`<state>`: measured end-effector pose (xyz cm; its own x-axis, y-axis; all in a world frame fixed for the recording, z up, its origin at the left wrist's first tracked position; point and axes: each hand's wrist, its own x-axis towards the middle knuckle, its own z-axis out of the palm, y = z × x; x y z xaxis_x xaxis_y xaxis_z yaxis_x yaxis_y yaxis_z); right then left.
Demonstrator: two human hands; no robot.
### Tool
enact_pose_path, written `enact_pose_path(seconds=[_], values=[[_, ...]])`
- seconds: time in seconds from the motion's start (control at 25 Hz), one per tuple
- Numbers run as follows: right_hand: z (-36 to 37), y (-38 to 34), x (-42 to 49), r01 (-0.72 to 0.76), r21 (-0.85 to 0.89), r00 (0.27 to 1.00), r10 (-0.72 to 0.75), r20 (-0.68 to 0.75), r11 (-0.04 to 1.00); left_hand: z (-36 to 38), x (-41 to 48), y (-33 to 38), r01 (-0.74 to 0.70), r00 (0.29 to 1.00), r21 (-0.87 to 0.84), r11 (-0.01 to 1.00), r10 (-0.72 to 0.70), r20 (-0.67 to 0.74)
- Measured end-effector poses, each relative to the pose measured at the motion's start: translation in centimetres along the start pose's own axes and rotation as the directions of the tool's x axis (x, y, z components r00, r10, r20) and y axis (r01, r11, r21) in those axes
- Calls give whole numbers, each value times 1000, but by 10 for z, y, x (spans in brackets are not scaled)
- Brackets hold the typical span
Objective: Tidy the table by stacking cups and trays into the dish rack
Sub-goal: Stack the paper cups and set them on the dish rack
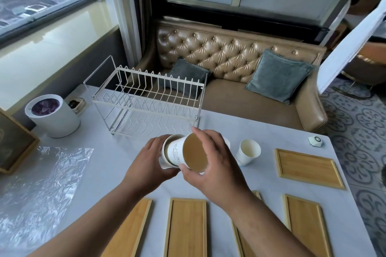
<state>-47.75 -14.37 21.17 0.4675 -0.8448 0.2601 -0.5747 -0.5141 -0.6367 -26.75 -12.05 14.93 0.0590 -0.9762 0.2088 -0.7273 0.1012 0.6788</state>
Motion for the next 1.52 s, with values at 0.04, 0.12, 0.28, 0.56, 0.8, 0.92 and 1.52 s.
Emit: enact_pose_path(seconds=[0.04,0.12,0.28,0.56,0.8,0.92,1.52], values=[[-3,3,-2,-2,-9,1000,2,8,1000,4,0,7,-12,1000,1,1000,12,8],[-10,9,-6,-15,-28,1000,15,22,999,12,1,19,-37,999,2,999,37,25],[-17,18,-10,-77,-38,994,79,72,996,25,7,35,-106,992,-24,994,107,65],[-10,33,0,-134,-37,985,137,109,990,35,27,36,-142,983,-88,986,151,109],[2,122,45,-461,12,885,460,-72,888,44,42,-3,0,998,-54,999,3,60],[39,161,62,-463,-237,855,501,136,854,47,49,-16,33,998,-39,999,-30,58],[24,144,45,-429,-114,903,419,-96,896,55,50,-36,130,985,-4,992,-129,118]])
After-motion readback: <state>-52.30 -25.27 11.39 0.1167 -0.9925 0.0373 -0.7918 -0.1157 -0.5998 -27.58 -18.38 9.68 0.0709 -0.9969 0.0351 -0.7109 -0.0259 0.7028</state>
